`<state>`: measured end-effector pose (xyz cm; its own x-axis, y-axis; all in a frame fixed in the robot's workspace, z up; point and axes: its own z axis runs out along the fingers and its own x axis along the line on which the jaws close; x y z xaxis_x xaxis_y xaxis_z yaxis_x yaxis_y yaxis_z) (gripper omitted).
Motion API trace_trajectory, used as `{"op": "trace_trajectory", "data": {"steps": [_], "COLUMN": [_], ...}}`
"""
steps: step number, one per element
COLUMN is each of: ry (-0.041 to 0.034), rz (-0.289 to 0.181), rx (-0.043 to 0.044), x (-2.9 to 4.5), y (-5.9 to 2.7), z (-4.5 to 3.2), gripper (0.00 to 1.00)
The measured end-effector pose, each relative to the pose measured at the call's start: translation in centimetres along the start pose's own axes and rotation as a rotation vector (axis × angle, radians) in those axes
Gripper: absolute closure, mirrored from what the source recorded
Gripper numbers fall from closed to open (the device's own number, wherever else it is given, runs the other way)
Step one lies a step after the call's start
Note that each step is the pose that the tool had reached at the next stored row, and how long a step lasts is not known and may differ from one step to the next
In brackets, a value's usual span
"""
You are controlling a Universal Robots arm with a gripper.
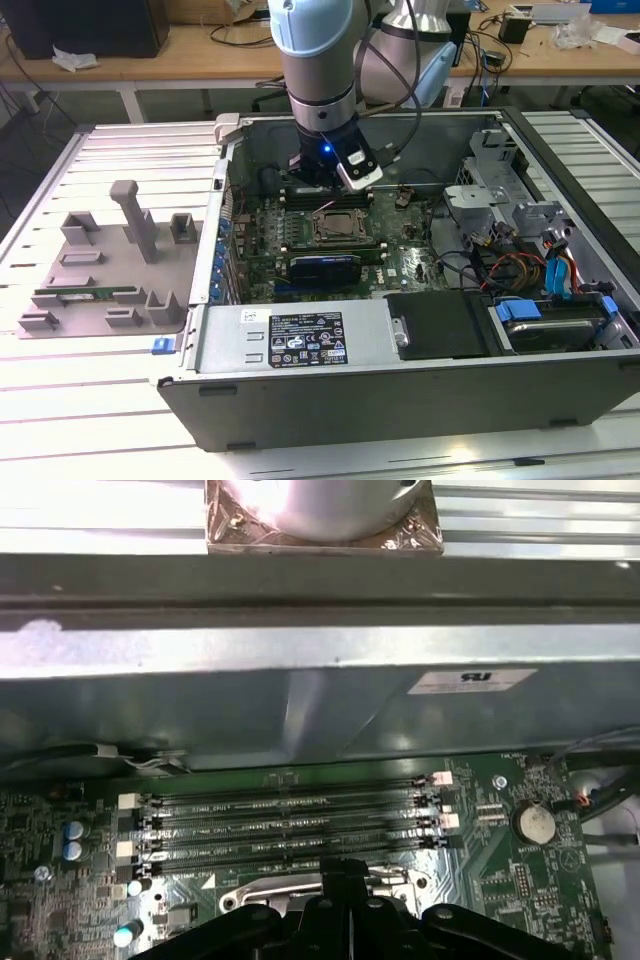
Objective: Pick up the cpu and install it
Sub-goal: 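Install the first cpu locking lever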
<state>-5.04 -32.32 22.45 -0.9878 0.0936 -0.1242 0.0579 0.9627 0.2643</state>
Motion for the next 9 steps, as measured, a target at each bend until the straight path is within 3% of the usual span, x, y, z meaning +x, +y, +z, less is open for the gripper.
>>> {"op": "trace_trajectory", "data": {"steps": [6,9], "ry": [-0.0039,-0.0082], "rz": [-0.001,-0.006], "rx": [-0.0003,0.0238], "x": [0.15,0.17], "y": [0.29,0.35], "z": [0.37,0.49], "gripper": [0.89,0.89]}}
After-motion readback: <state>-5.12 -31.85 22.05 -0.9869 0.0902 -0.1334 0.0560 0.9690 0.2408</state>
